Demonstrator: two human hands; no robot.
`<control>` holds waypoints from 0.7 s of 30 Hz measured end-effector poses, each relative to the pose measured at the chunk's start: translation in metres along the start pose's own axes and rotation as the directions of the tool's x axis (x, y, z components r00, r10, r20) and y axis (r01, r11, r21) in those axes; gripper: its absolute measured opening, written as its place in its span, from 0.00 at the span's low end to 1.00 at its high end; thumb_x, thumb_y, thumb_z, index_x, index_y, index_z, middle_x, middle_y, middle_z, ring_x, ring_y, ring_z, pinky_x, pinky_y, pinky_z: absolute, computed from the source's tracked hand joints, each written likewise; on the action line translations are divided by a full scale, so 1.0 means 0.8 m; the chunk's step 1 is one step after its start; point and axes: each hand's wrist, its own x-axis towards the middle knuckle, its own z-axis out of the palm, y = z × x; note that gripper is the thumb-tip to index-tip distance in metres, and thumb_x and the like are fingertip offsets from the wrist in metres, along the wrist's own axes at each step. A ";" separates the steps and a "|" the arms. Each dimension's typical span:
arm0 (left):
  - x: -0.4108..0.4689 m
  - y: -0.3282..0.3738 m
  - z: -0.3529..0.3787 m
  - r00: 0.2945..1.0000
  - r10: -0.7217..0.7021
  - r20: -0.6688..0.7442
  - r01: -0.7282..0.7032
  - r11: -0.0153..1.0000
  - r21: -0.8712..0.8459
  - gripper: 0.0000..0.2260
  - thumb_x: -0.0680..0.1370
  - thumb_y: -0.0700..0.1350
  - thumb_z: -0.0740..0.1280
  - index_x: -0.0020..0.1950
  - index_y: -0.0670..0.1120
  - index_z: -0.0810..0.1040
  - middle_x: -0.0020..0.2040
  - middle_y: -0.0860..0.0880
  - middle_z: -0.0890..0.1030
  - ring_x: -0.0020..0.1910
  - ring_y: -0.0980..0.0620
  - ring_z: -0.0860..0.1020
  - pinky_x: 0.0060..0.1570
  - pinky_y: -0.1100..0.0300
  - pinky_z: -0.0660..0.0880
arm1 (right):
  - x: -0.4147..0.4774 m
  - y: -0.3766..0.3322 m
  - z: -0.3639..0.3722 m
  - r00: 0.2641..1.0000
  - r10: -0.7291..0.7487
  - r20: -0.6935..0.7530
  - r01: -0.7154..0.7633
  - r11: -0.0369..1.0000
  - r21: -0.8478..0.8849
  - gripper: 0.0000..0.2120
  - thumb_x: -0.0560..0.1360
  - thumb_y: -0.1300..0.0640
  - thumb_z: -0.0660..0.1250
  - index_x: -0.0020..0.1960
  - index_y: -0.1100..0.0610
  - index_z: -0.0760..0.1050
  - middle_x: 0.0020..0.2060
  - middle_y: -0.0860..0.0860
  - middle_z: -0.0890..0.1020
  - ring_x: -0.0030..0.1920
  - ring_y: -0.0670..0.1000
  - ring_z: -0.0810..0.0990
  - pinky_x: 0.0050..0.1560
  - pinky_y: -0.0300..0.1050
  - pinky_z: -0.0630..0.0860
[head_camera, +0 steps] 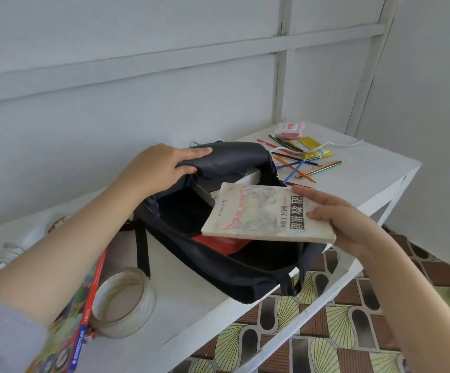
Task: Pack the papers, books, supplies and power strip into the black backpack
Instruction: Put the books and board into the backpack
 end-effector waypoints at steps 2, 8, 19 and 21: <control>0.001 0.003 -0.004 0.999 0.021 -0.029 -0.019 0.998 0.057 0.20 0.80 0.47 0.62 0.70 0.63 0.65 0.28 0.46 0.71 0.28 0.55 0.69 0.35 0.59 0.64 | 0.016 -0.005 0.011 0.999 0.012 0.042 -0.013 1.000 0.017 0.23 0.75 0.73 0.54 0.60 0.53 0.76 0.56 0.56 0.80 0.43 0.52 0.84 0.34 0.41 0.80; 0.005 0.009 -0.014 0.997 0.037 -0.061 -0.028 0.989 0.145 0.20 0.80 0.49 0.61 0.70 0.64 0.64 0.28 0.48 0.68 0.33 0.50 0.70 0.38 0.57 0.65 | 0.061 -0.009 0.050 0.999 0.032 -0.007 -0.031 0.995 0.094 0.25 0.76 0.73 0.53 0.70 0.56 0.67 0.56 0.58 0.79 0.44 0.52 0.82 0.33 0.40 0.80; 0.009 0.001 -0.018 1.000 0.017 0.003 -0.017 0.999 0.041 0.21 0.79 0.49 0.63 0.69 0.65 0.65 0.29 0.55 0.68 0.31 0.55 0.67 0.44 0.58 0.66 | 0.091 -0.002 0.092 0.997 0.036 0.062 -0.025 0.986 -0.162 0.35 0.78 0.72 0.57 0.76 0.48 0.48 0.46 0.60 0.80 0.32 0.51 0.83 0.34 0.43 0.82; 0.010 0.000 -0.017 1.000 0.013 0.007 -0.013 0.999 0.036 0.21 0.79 0.49 0.63 0.69 0.65 0.65 0.31 0.52 0.70 0.34 0.52 0.69 0.45 0.57 0.68 | 0.098 0.000 0.088 0.999 0.031 0.031 -0.025 0.980 -0.198 0.33 0.77 0.73 0.57 0.76 0.52 0.50 0.40 0.59 0.78 0.28 0.48 0.81 0.32 0.41 0.81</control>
